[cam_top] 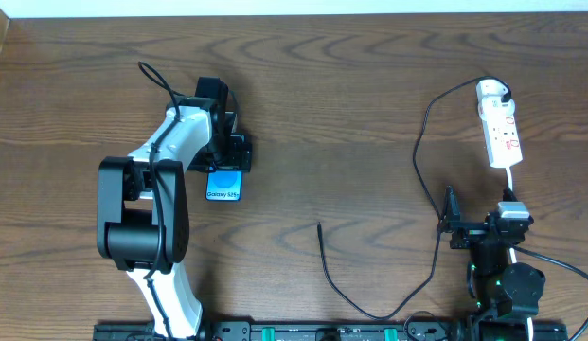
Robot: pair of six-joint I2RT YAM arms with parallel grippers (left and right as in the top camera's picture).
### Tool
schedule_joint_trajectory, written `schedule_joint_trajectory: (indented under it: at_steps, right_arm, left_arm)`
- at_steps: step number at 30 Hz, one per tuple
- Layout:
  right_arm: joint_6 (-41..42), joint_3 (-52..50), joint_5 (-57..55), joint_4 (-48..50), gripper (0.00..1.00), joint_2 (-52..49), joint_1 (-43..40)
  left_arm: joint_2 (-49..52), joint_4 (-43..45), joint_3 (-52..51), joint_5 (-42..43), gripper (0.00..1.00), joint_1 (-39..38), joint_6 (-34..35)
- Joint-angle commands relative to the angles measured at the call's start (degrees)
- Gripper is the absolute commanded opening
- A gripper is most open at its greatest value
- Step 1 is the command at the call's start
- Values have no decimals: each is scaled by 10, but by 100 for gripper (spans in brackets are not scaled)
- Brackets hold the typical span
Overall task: Plug charger to phone and switch on socket
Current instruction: 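Lower the left gripper and close it on the phone's top edge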
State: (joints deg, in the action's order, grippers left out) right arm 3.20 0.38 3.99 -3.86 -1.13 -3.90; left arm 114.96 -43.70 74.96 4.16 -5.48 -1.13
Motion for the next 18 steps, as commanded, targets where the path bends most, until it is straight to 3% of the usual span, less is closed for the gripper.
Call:
schedule_joint_trajectory:
  at_steps: [1, 7, 13, 18]
  right_arm:
    - [-7, -1, -4, -2, 99, -1, -1]
    - [-7, -1, -4, -2, 99, -1, -1]
    - [-7, -1, -4, -2, 99, -1, -1]
    - [-7, -1, -4, -2, 99, -1, -1]
  left_arm:
    - [17, 2, -21, 12, 94, -1, 3]
    - [17, 4, -21, 12, 78, -1, 3]
    - [17, 4, -21, 12, 74, -1, 3]
    - [17, 3, -21, 12, 63, -1, 3]
